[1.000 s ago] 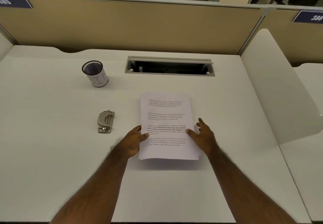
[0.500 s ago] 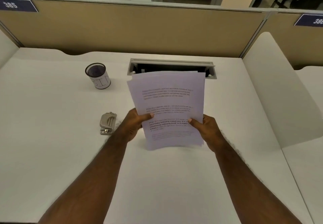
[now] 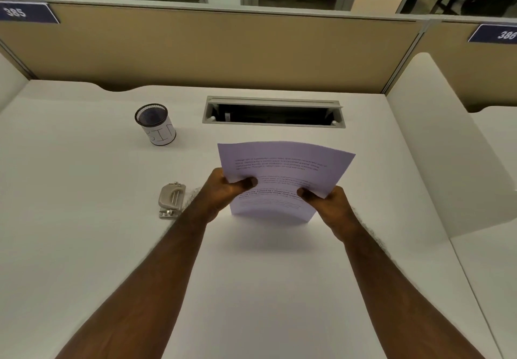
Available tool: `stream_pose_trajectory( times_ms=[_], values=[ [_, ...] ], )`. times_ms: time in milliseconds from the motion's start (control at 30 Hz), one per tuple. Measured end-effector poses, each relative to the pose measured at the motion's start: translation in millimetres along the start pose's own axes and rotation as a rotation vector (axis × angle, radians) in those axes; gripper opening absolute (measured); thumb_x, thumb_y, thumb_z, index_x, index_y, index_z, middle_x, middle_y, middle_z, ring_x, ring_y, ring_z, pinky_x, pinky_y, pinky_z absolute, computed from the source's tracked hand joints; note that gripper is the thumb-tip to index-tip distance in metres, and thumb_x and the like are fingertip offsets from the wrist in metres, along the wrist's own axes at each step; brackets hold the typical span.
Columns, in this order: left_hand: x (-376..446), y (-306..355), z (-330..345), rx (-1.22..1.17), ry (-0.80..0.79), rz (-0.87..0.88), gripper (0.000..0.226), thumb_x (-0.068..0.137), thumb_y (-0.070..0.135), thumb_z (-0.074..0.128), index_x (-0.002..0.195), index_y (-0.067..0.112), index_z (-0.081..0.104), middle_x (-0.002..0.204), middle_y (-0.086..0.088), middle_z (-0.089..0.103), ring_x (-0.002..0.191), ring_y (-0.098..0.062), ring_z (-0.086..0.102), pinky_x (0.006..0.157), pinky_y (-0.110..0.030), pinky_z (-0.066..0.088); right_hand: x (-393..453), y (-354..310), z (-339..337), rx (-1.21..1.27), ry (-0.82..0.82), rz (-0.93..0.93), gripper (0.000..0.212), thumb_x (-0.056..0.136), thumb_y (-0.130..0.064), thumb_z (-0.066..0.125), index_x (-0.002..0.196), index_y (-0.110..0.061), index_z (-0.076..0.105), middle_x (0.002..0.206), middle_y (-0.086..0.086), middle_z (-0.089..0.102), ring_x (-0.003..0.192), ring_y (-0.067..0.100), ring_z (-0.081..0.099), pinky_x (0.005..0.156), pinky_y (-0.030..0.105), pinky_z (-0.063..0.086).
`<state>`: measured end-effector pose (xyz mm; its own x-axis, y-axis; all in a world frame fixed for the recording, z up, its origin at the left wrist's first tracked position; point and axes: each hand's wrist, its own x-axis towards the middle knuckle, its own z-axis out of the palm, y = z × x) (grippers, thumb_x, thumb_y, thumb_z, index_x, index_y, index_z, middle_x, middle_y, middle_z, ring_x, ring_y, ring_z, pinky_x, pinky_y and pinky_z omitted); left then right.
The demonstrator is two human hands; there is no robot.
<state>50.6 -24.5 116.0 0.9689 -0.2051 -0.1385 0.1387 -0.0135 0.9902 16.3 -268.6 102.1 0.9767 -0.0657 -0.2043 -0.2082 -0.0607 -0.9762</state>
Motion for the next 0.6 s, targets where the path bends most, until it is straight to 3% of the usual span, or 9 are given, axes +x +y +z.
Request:
stream_pose_trajectory(
  times_ms=[200,367,500,600],
  values=[
    [2.0,9.8,0.5,-0.047,0.039,0.036,0.026,0.08,0.016,0.073,0.099,0.034,0.072,0.104,0.001,0.074,0.098,-0.024,0.069,0.083,-0.041,0.058,2.4,-9.6,4.9,0.015,0.017,-0.062,0.021,0.08,-0.016,0.075,0.094,-0.031,0.07,0.095,-0.008,0.075,0.09,0.014,0.071,0.083,0.035,0.058],
    [-1.5,-6.4,1.5,-0.01,0.047,-0.004,0.029,0.081,0.017,0.074,0.109,0.025,0.069,0.11,-0.007,0.072,0.101,-0.026,0.068,0.09,-0.048,0.055,0.9,3.2,9.1,-0.018,0.014,-0.025,0.021,0.08,-0.018,0.076,0.093,-0.034,0.07,0.098,-0.008,0.074,0.092,0.01,0.07,0.089,0.037,0.056],
    [0.2,-2.9,2.2,-0.026,0.051,0.016,0.027,0.081,0.017,0.074,0.104,0.03,0.069,0.109,-0.005,0.072,0.101,-0.025,0.068,0.085,-0.039,0.057,4.0,0.8,6.2,-0.014,0.038,-0.042,0.02,0.08,-0.021,0.076,0.096,-0.032,0.069,0.101,-0.006,0.074,0.095,0.014,0.07,0.085,0.032,0.057],
    [2.8,-9.9,-0.2,-0.01,0.052,0.0,0.029,0.081,0.023,0.073,0.109,0.026,0.069,0.111,-0.006,0.072,0.103,-0.026,0.067,0.087,-0.043,0.057,6.2,4.0,6.8,-0.022,0.032,-0.033,0.02,0.08,-0.022,0.076,0.095,-0.032,0.069,0.101,-0.005,0.074,0.099,0.019,0.069,0.087,0.035,0.056]
  ],
)
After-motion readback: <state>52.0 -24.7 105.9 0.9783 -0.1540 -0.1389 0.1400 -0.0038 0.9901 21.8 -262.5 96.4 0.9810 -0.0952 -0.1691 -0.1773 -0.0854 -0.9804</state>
